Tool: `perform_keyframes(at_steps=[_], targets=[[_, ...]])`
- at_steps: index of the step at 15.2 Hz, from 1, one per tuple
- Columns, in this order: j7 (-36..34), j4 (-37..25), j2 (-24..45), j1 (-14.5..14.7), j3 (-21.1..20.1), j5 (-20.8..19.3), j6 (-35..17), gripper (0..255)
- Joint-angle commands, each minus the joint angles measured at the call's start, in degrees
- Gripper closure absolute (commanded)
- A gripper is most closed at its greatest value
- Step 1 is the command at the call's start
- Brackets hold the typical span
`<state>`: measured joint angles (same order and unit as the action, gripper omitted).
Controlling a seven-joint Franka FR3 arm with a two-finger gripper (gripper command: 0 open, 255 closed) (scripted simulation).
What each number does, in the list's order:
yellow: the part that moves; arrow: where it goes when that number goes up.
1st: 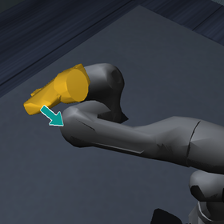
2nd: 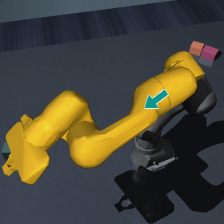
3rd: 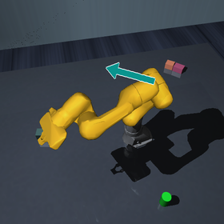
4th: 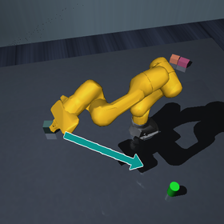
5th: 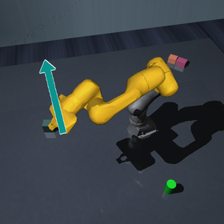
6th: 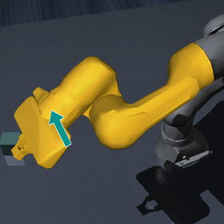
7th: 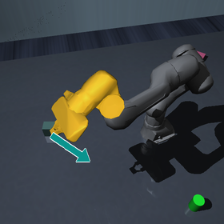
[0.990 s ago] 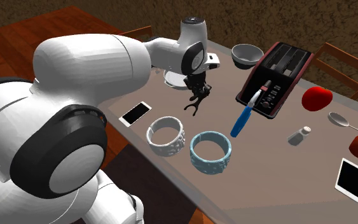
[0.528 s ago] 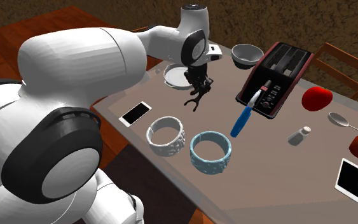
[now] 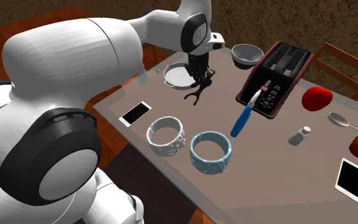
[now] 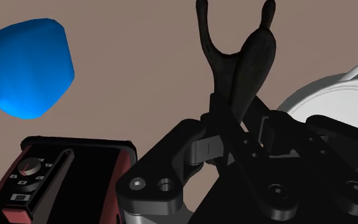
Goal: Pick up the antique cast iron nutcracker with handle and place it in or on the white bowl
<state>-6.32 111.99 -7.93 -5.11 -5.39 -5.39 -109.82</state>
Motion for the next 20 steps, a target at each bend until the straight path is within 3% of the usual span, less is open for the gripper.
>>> perform_keyframes(at_steps=[1, 10, 20], targets=[[0.26, -1.44, -0.16, -0.04, 0.06, 0.07, 1.6, 255], [0.82, -8.44, 0.25, -0.02, 0.01, 0.19, 8.18, 255], [1.52, 10.25, -22.31, 0.82, 0.52, 2.02, 11.94, 255]])
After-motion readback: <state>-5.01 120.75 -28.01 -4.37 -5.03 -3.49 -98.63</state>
